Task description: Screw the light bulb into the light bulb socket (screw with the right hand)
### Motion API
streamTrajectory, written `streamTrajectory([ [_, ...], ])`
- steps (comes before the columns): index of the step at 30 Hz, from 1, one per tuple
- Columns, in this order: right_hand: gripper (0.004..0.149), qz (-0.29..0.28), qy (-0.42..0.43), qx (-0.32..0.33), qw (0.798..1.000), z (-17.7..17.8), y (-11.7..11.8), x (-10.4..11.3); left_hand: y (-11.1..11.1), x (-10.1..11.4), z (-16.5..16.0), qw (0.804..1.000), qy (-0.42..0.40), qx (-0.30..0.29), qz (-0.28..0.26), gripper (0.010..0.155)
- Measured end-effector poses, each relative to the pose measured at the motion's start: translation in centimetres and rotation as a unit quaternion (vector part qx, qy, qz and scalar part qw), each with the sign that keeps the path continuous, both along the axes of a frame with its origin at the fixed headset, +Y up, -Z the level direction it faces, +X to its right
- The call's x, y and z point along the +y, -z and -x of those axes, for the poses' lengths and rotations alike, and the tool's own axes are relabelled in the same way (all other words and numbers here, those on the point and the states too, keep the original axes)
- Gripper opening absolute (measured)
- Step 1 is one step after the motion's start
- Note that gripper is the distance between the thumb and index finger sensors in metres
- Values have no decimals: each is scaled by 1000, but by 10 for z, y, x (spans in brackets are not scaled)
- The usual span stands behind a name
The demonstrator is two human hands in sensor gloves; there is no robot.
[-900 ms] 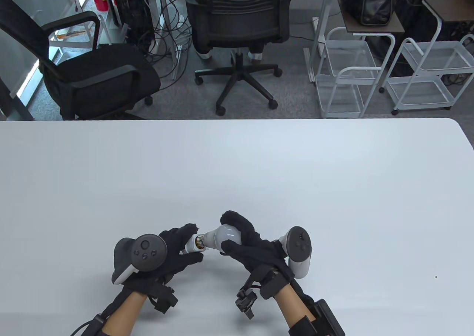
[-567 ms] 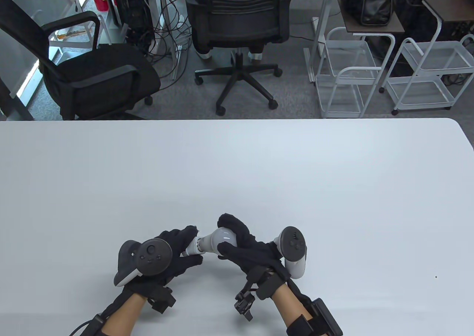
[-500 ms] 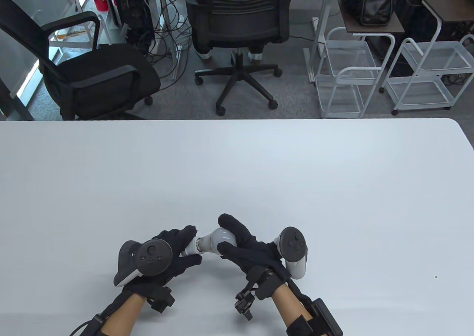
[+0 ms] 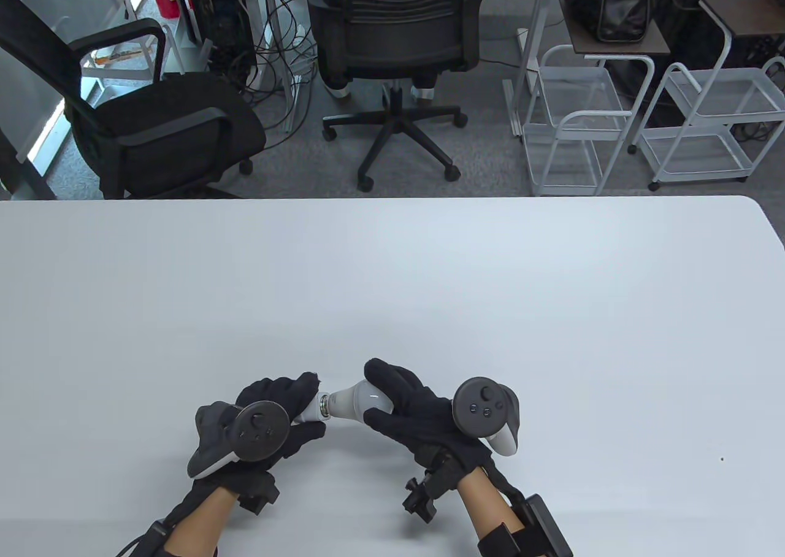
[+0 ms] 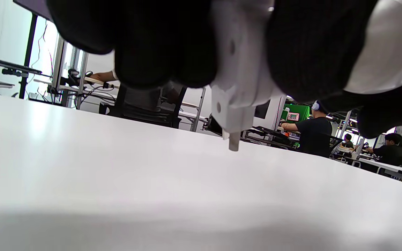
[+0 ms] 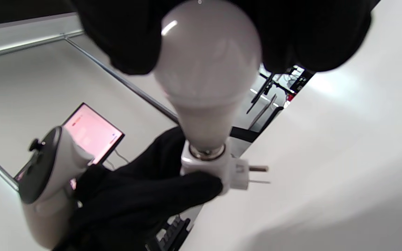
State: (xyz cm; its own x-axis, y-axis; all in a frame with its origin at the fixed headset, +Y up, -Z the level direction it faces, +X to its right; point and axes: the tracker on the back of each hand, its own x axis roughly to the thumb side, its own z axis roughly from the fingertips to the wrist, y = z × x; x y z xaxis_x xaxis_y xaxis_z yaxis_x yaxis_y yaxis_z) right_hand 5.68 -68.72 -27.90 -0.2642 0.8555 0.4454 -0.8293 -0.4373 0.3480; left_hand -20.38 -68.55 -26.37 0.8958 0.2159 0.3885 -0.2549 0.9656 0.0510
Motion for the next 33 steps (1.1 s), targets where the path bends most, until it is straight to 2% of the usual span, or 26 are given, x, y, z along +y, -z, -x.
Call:
streamTrajectory([
  [13,58,17,-6,-26,1000,0,1,-6,-2,1,1,1000,17,4,-22,73],
  [15,58,24,0,-30,999,-1,1,-8,-2,1,1,1000,19,3,-24,73],
  [19,64,60,14,4,998,-1,4,-12,-3,2,0,999,26,6,-31,73],
  [24,64,64,30,-22,997,-1,4,-13,-6,3,-3,998,37,3,-47,73],
  [30,55,57,19,-32,998,-2,4,-14,-6,3,-4,998,39,2,-47,73],
  [33,62,78,41,-6,996,-1,5,-15,-7,3,-3,998,43,6,-49,73],
])
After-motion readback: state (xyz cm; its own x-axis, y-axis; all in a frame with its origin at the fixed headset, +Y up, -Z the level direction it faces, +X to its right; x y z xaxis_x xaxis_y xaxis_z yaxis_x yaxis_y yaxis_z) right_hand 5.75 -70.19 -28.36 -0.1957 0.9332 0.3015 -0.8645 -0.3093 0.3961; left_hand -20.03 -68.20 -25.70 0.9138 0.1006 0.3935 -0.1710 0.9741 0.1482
